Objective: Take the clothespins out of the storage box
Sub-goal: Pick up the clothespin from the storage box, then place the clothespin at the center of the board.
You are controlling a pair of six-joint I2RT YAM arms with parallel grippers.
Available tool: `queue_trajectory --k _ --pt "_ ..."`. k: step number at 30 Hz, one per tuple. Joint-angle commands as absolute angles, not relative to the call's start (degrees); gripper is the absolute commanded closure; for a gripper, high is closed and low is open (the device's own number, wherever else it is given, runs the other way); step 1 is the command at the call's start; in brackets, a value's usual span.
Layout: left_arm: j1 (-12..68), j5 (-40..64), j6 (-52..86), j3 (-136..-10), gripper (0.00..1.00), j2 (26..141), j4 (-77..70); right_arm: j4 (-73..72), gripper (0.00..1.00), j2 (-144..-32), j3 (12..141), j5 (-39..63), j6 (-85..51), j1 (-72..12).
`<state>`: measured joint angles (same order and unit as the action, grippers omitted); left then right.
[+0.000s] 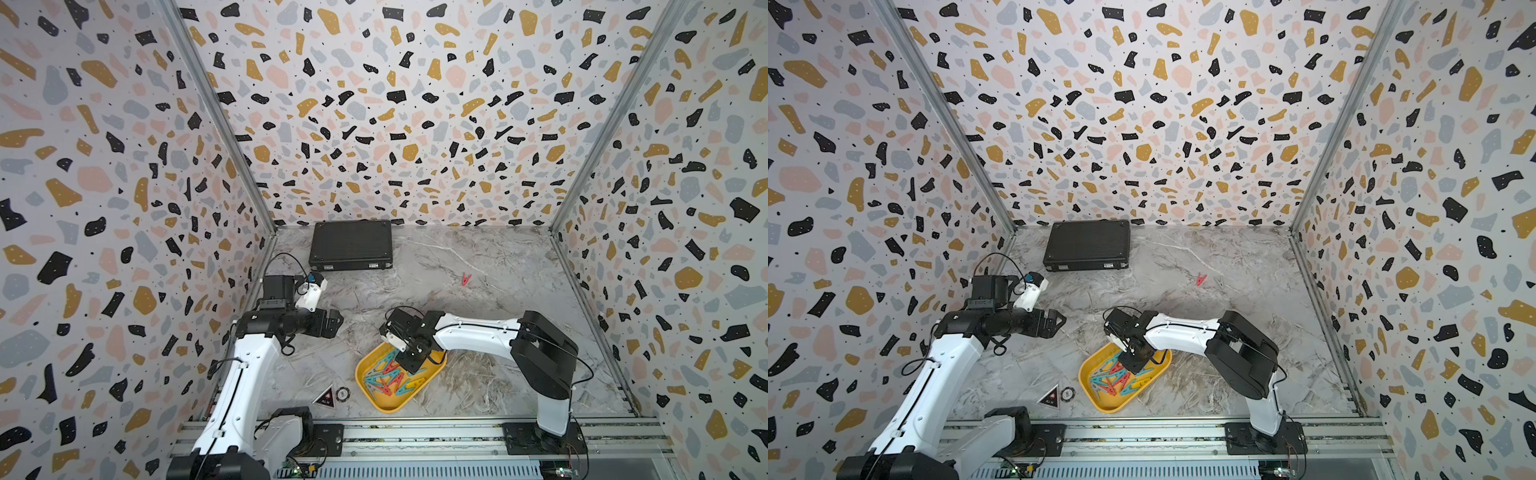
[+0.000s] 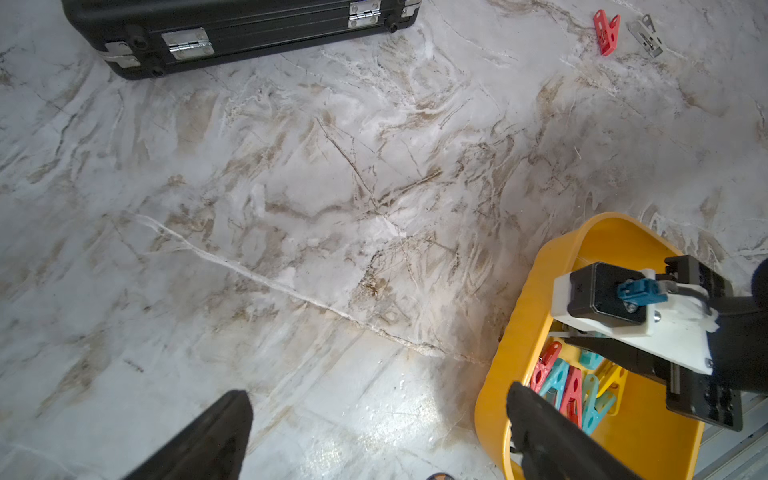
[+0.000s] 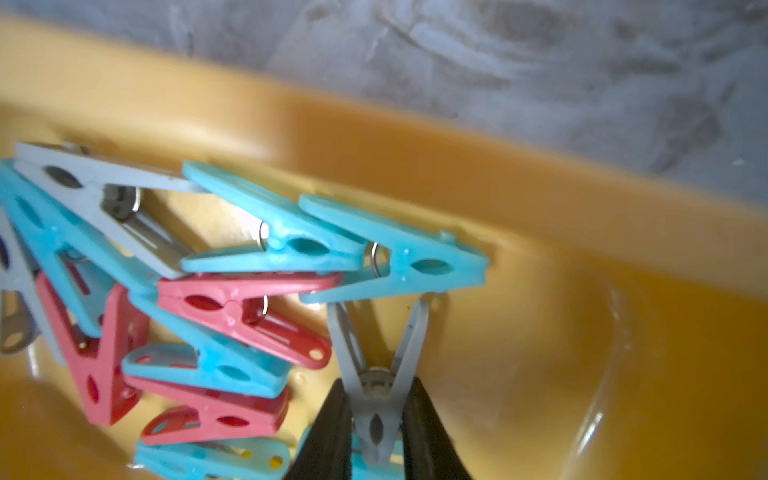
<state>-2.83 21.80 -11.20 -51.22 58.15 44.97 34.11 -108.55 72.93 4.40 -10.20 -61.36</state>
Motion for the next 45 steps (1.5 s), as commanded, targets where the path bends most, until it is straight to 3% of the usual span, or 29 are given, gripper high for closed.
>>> queue_trajectory --k 1,18,30,45 --pt "-2.7 22.2 -11.7 -50.6 0.0 57.6 44.6 34.2 0.78 -103.6 72.2 3.0 -11.3 -61.4" --pt "-2.7 22.3 -11.7 -50.5 0.0 58.2 44.6 38.5 0.83 -85.7 69.1 -5.7 -17.4 -58.3" --pt "-2.7 22.3 -11.7 -50.6 0.0 58.1 44.6 42.5 0.84 -77.9 64.6 -2.5 -19.3 -36.5" --pt "-2.7 22.5 -11.8 -50.6 0.0 57.9 44.7 43.0 0.85 -91.1 69.7 3.6 -17.1 -12.9"
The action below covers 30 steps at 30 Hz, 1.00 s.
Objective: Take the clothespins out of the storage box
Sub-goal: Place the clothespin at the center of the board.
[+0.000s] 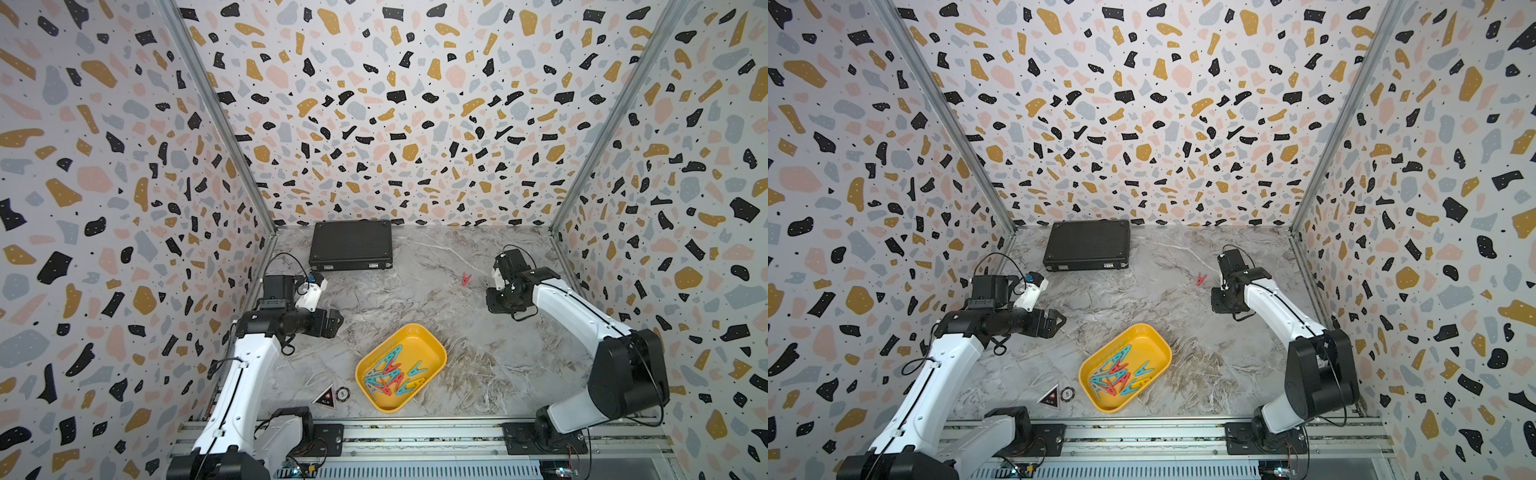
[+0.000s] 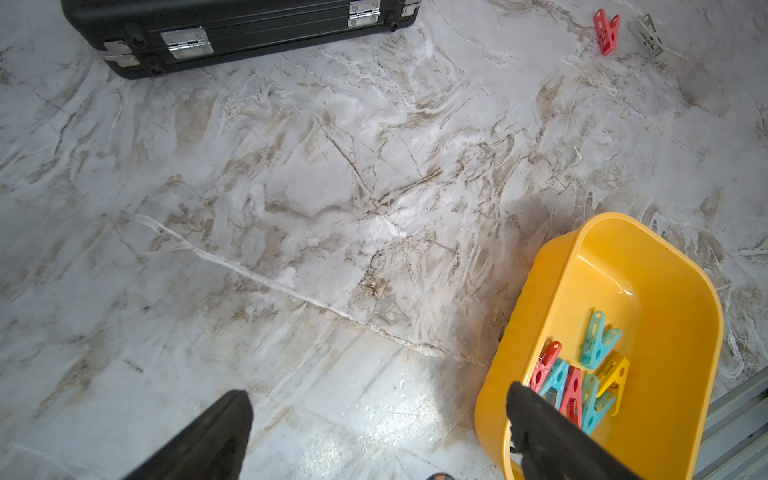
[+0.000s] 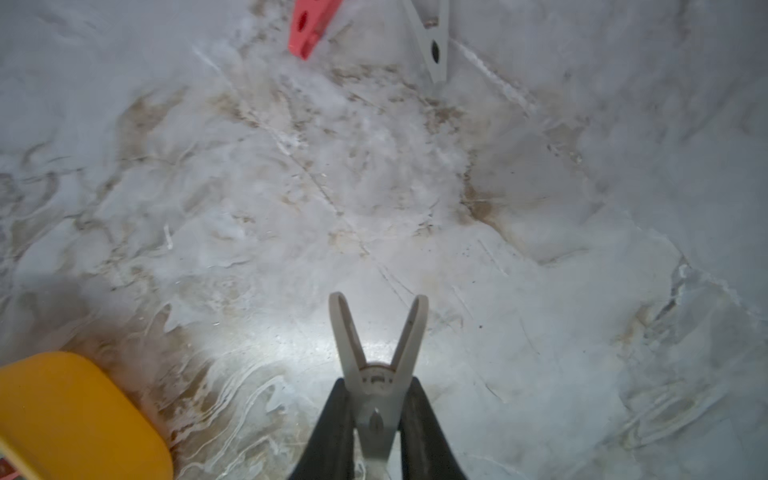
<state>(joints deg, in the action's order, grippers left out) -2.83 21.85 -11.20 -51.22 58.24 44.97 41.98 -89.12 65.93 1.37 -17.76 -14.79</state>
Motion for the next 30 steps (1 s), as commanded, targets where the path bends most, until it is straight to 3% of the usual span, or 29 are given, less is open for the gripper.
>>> queue_trajectory --k 1,15,30 --pt "-2.7 22.5 -11.8 -50.6 0.0 57.8 44.7 42.9 0.85 -92.5 70.8 4.2 -17.3 -11.9" --pt "-2.7 22.8 -11.9 -50.6 0.0 57.6 44.6 45.5 0.85 -114.4 89.9 0.8 -13.8 -5.1" --pt "-2.8 23.1 -11.9 -50.5 0.0 57.1 44.7 50.0 0.8 -126.9 102.1 -0.4 -11.0 -3.9"
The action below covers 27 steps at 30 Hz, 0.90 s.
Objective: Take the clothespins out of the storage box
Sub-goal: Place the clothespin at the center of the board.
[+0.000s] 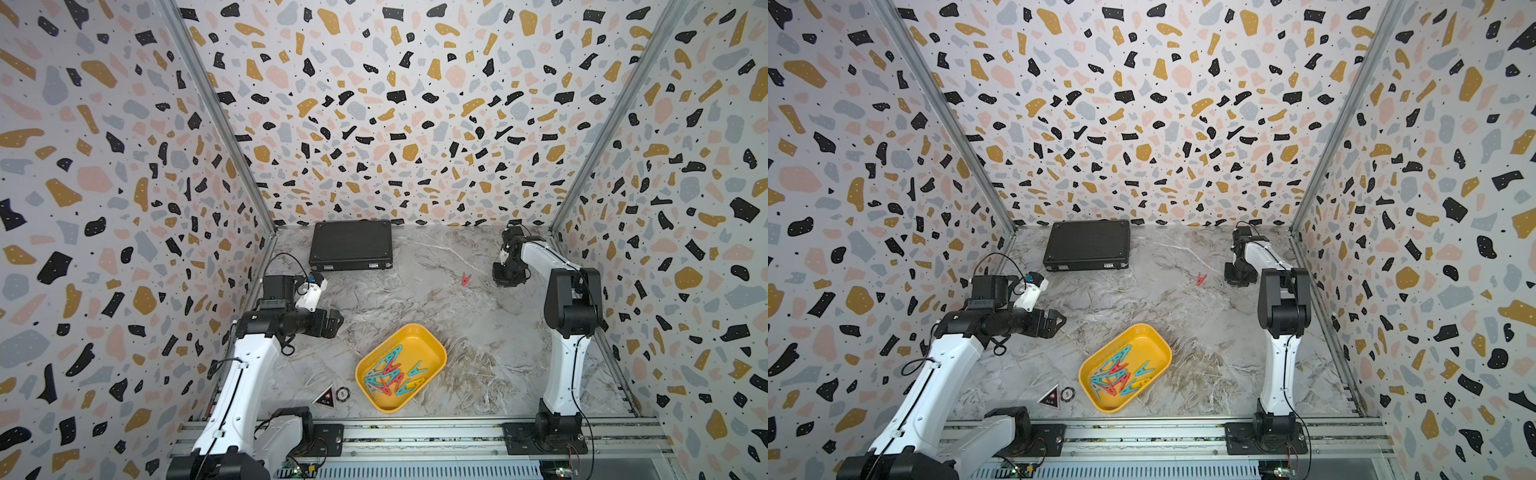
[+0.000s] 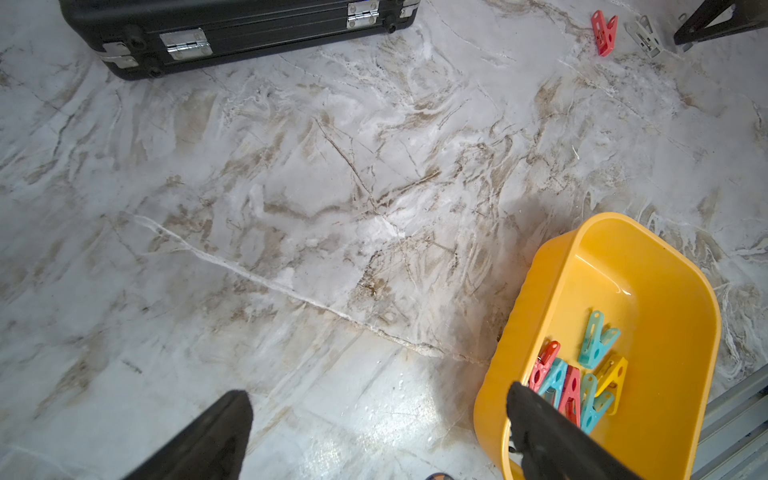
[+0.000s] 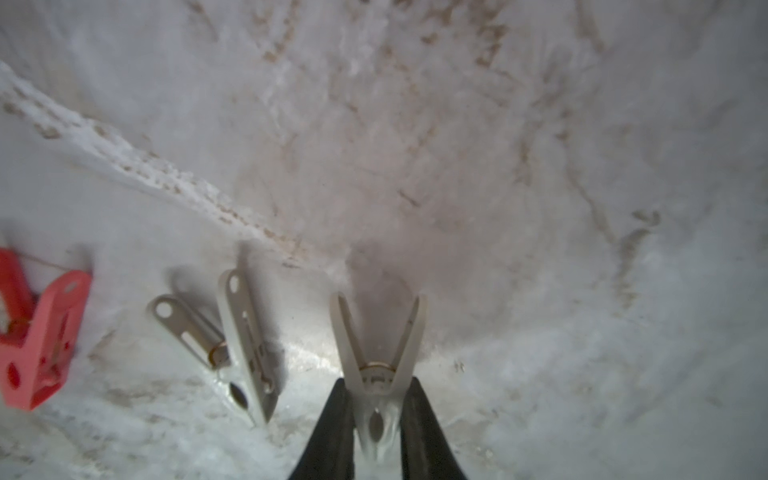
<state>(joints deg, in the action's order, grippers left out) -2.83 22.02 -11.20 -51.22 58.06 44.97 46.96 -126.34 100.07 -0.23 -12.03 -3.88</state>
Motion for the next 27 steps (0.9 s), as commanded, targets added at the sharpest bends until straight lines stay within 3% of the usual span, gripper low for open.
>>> queue_trajectory --k 1,16,27 --pt "-2.7 23.1 -11.9 -50.6 0.0 57.1 44.7 50.1 0.8 -127.2 102.4 -0.4 -11.0 -3.9" --pt "-2.8 23.4 -12.0 -50.6 0.0 57.0 44.8 51.5 0.55 -120.9 102.5 -0.4 -12.8 -3.9" --pt "-2.9 22.9 -11.4 -51.0 0.0 57.1 45.0 51.8 0.54 -102.8 94.1 7.6 -14.9 -6.9"
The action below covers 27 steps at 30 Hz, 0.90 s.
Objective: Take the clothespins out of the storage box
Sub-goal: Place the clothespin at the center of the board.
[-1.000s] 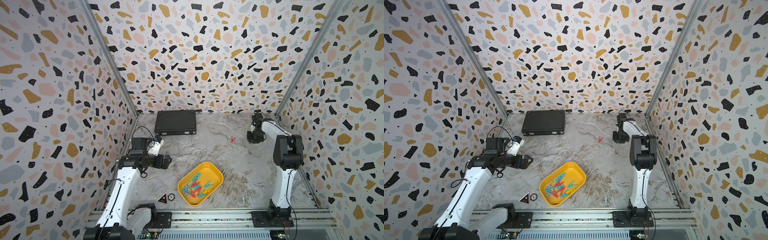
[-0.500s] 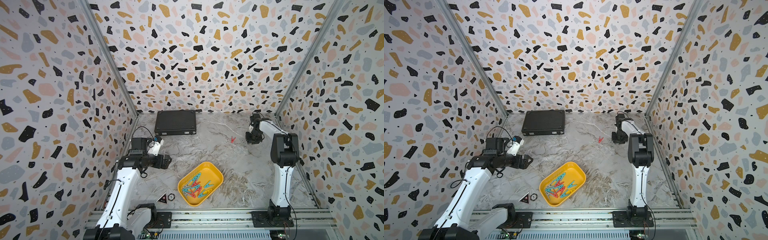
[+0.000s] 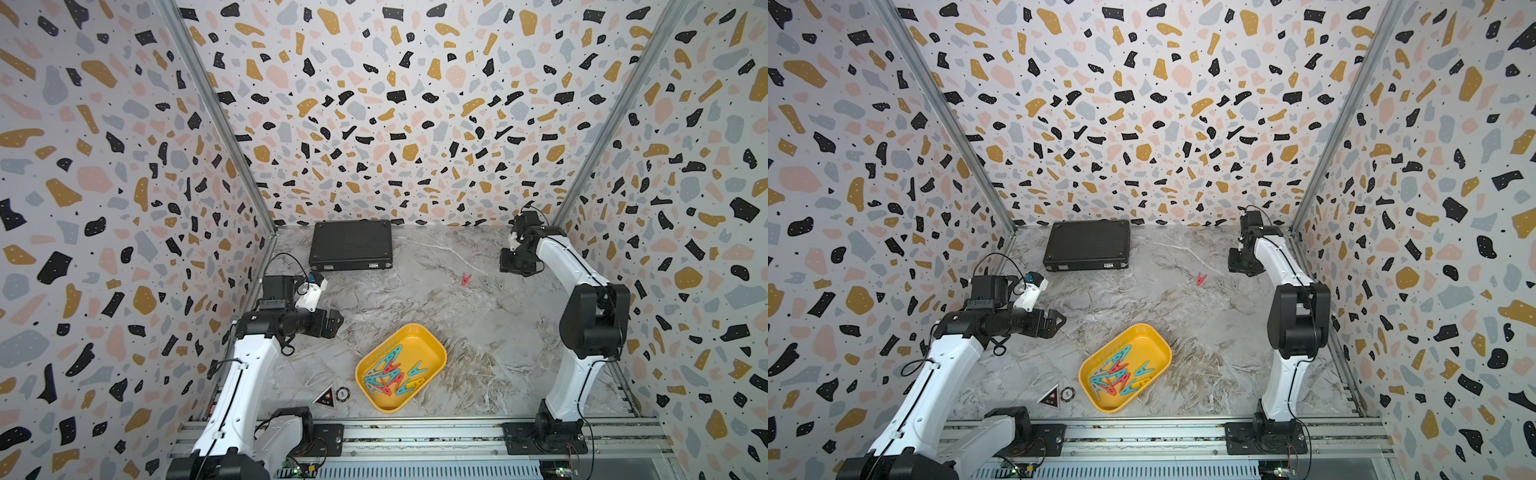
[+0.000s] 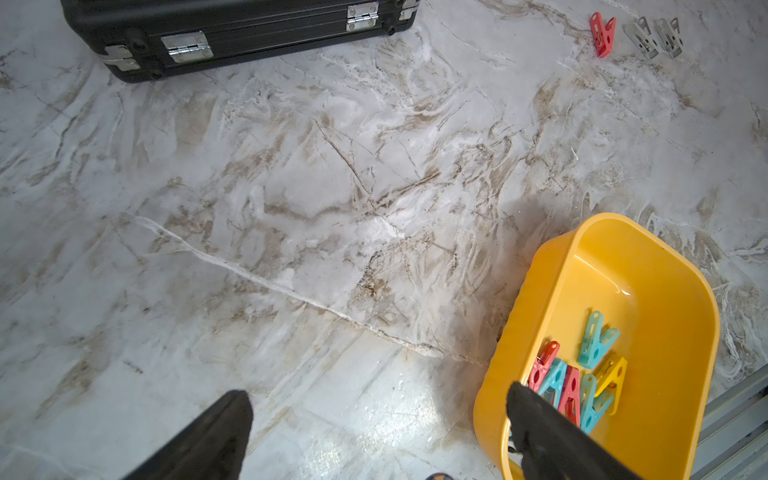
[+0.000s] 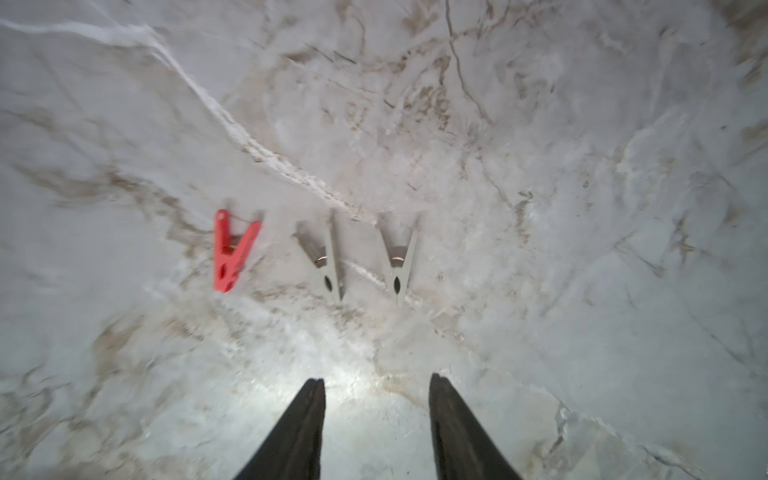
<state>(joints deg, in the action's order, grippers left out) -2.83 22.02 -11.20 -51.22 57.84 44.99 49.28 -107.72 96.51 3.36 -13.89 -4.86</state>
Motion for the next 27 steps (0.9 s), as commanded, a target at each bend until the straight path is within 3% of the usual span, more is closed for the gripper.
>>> queue_trajectory --k 1,13,20,27 --pt "-2.9 22.4 -11.1 -51.0 0.0 57.2 44.8 51.9 0.54 -100.4 92.1 8.5 -14.9 -8.1" --pt "-2.9 20.4 -10.4 -51.9 0.0 59.8 45.1 47.5 0.55 -76.1 68.5 11.9 -19.1 -41.1" --pt "-2.9 13.4 -8.7 -53.7 0.0 64.4 45.5 46.5 0.51 -83.0 70.4 6.3 -19.9 -58.3" --pt "-3.7 11.4 -8.6 -53.8 0.0 65.8 45.9 47.3 0.47 -92.9 75.3 2.3 -21.3 -66.5"
